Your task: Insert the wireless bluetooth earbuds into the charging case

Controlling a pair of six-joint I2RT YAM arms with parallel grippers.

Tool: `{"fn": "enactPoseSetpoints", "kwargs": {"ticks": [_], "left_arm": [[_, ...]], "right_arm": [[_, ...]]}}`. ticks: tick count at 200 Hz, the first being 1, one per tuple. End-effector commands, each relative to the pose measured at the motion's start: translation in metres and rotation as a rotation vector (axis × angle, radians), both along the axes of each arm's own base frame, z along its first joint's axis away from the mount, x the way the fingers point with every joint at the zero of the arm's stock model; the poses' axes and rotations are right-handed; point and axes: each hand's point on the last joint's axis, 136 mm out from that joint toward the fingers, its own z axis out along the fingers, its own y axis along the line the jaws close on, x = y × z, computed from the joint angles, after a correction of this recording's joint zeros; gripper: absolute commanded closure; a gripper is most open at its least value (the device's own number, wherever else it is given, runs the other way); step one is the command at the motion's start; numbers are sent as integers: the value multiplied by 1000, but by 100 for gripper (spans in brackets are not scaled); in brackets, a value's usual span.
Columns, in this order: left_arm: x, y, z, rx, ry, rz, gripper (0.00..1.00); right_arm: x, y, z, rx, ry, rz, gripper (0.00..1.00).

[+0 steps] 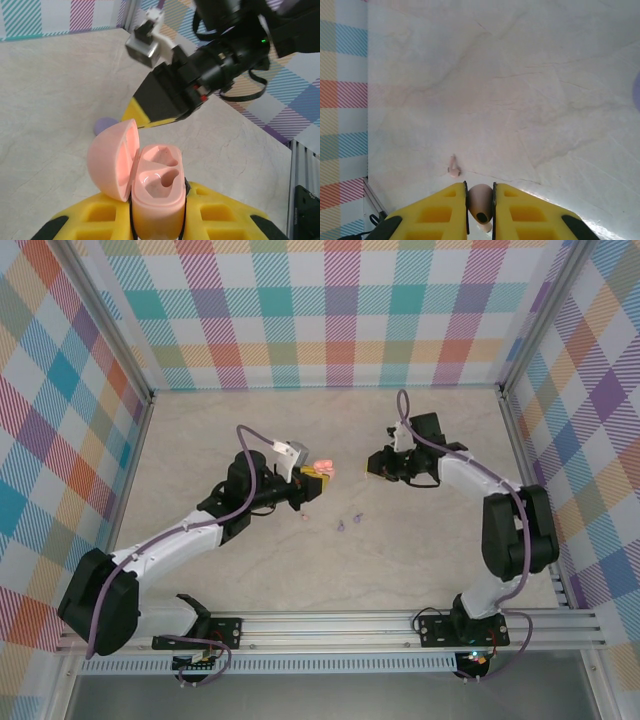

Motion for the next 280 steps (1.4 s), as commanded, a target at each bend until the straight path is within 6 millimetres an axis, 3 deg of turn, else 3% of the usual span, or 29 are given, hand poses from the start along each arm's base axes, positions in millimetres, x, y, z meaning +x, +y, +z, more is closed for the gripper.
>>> {"fn": "enactPoseSetpoints", "kwargs": {"ticks": [1,81,168,198,280], "left_arm": [[2,-5,7,-46,-17,2,80],[-1,-18,6,-87,-33,-75,80],[-17,-25,23,-166,-136,-176,82],[-26,-27,27,-162,-216,-210,83],[-37,-34,49,-106,-405,-267,84]], "right_arm": [[-2,1,36,69,-94,-4,82],[-31,11,120,247,-307,84,80],[-78,30,181,380,-476,256,80],[-91,35,191,385,-512,283,80],[-107,52,197,374,-574,312,79]]}}
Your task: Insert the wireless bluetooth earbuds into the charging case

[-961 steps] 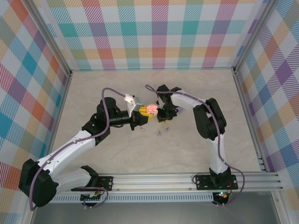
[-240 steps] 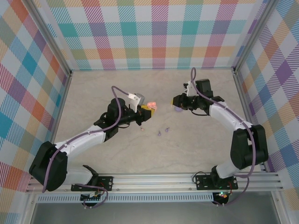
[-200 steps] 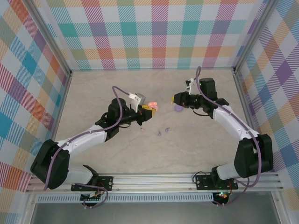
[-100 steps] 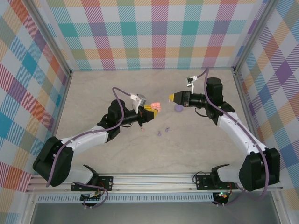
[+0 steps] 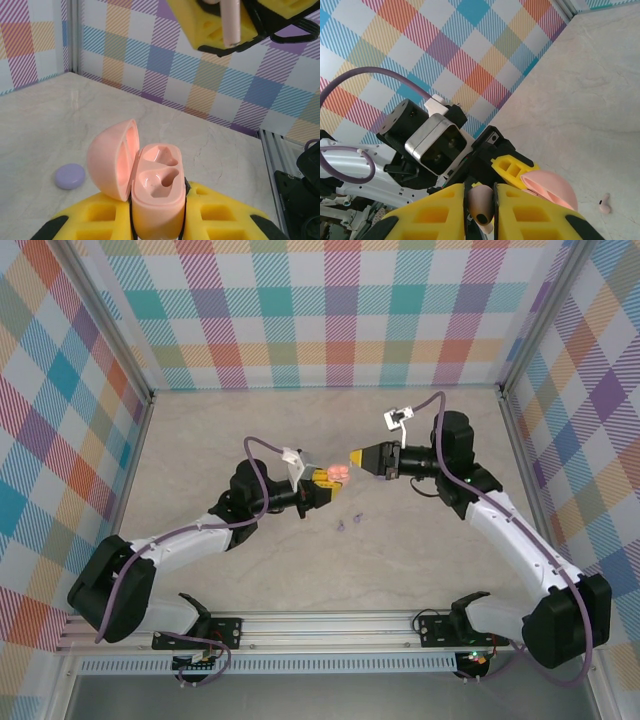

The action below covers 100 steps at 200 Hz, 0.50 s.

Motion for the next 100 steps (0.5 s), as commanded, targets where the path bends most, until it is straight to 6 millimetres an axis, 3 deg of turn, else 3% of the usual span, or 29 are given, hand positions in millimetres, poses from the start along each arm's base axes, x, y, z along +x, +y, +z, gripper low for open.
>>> {"fn": "enactPoseSetpoints", "kwargs": {"ticks": [1,100], "left_arm": [[-10,-6,34,-30,-147,-40,84],[-24,-12,59,-88,-201,-46,84]], "right_arm": [[-7,2,12,15,-95,3,79],[-11,8,10,20,-152,-16,78]]}}
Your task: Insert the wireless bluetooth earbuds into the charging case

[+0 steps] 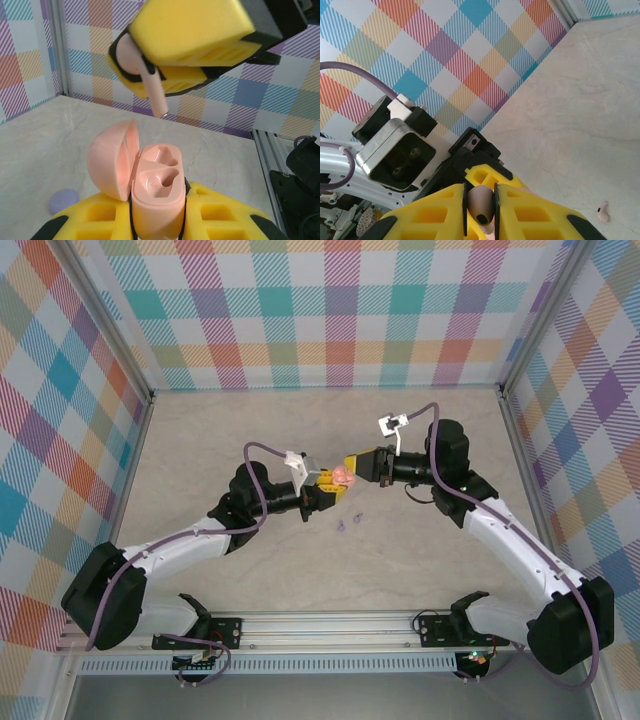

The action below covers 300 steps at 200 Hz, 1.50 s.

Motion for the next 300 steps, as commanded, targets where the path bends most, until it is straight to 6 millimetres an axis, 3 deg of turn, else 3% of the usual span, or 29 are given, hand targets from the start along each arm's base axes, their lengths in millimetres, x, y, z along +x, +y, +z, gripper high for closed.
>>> {"fn": "enactPoseSetpoints", "kwargs": {"ticks": [1,300], "left_arm": [[-6,-2,36,-72,-97,-5,84],[2,-2,50,-163,-14,24,84]], "right_arm": [[-3,-1,14,23,-91,-5,78],[-8,0,2,5,-92,4,76]]}}
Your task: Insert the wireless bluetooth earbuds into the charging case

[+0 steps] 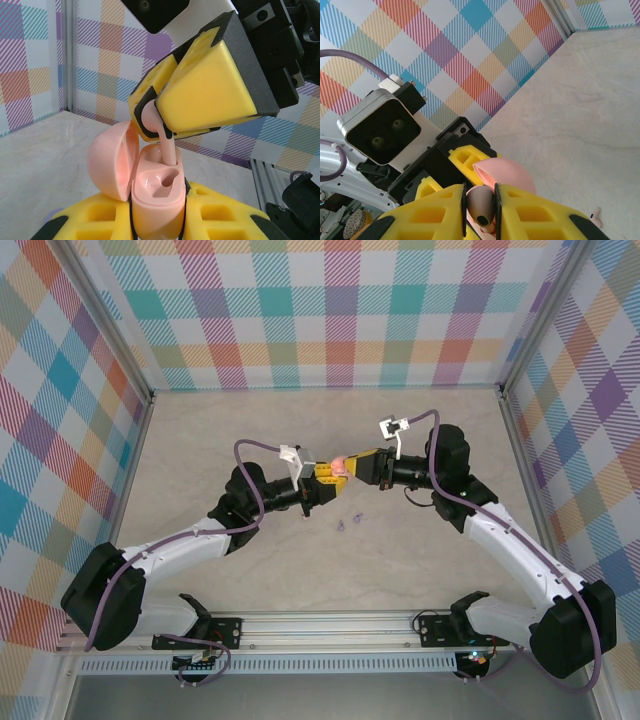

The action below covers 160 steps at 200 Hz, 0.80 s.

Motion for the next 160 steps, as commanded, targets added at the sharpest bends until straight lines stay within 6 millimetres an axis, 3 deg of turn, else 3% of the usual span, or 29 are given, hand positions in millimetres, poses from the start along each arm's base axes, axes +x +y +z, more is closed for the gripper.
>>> {"fn": "enactPoseSetpoints", "kwargs": {"ticks": [1,80,160], "left_arm": [[-3,-3,27,-56,-58,-10,84],[-8,-5,28,-46,-62,-41,84],[-8,-6,23,-22,-58,-46,85]], "right_arm": [[-6,0,3,1,-41,17,76],[-4,-4,-6,-49,-29,-17,70],[0,-9,-5,-86,-35,-64,52]]}}
